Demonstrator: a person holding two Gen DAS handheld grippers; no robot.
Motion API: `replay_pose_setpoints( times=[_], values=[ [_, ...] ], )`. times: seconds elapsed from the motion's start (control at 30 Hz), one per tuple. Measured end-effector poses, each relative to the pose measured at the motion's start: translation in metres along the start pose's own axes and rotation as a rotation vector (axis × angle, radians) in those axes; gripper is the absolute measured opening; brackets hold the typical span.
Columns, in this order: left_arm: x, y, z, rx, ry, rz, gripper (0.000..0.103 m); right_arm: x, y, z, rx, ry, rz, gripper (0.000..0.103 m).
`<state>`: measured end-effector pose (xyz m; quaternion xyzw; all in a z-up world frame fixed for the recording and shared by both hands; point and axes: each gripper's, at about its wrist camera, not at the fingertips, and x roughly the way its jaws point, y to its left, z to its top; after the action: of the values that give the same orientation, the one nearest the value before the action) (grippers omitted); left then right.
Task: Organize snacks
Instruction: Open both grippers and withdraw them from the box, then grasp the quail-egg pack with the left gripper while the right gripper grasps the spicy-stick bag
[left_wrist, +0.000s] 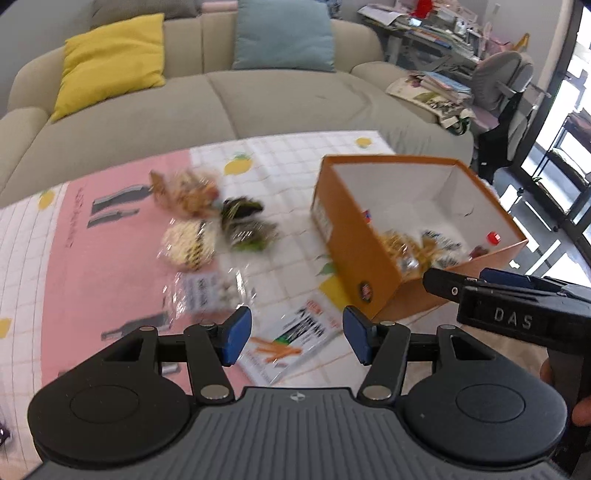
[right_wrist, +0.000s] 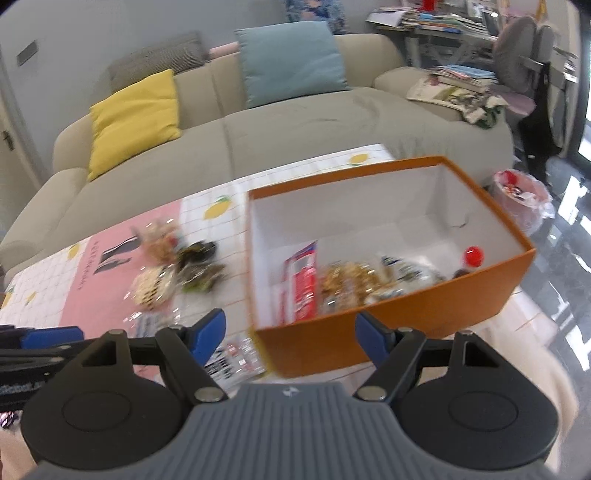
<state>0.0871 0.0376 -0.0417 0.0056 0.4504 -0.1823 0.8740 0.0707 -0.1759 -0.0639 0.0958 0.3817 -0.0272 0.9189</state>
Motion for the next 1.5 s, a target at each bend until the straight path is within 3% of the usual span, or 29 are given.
replay_pose_setpoints(
  times=[0.37, 0.53, 0.83, 1.0, 1.23, 1.37, 1.5],
  values=[
    [0.011, 0.041, -0.036, -0.015, 0.053, -0.028, 0.067, 0.015, 0.052, -0.047, -0.237, -0.001, 0.083, 0.072],
    [0.024, 0.051, -0.043, -0.022, 0.080, -0.018, 0.067, 0.031, 0.065, -0.056, -0.301, 0.055, 0.114, 0.060],
    [0.048, 0.074, -0.051, -0.091, 0.154, -0.001, 0.067, 0.081, 0.073, -0.062, -0.231, 0.267, 0.135, 0.050],
    [0.057, 0.080, -0.051, -0.061, 0.166, 0.030, 0.067, 0.115, 0.071, -0.057, -0.055, 0.382, 0.140, 0.063],
    [0.079, 0.100, -0.041, -0.054, 0.188, 0.079, 0.067, 0.146, 0.072, -0.050, 0.085, 0.436, 0.083, 0.069],
    [0.088, 0.108, -0.032, -0.032, 0.186, 0.089, 0.067, 0.155, 0.080, -0.044, 0.077, 0.409, 0.078, 0.073],
    [0.099, 0.108, -0.023, 0.050, 0.186, 0.100, 0.071, 0.166, 0.090, -0.036, 0.025, 0.375, 0.077, 0.070]
  ],
)
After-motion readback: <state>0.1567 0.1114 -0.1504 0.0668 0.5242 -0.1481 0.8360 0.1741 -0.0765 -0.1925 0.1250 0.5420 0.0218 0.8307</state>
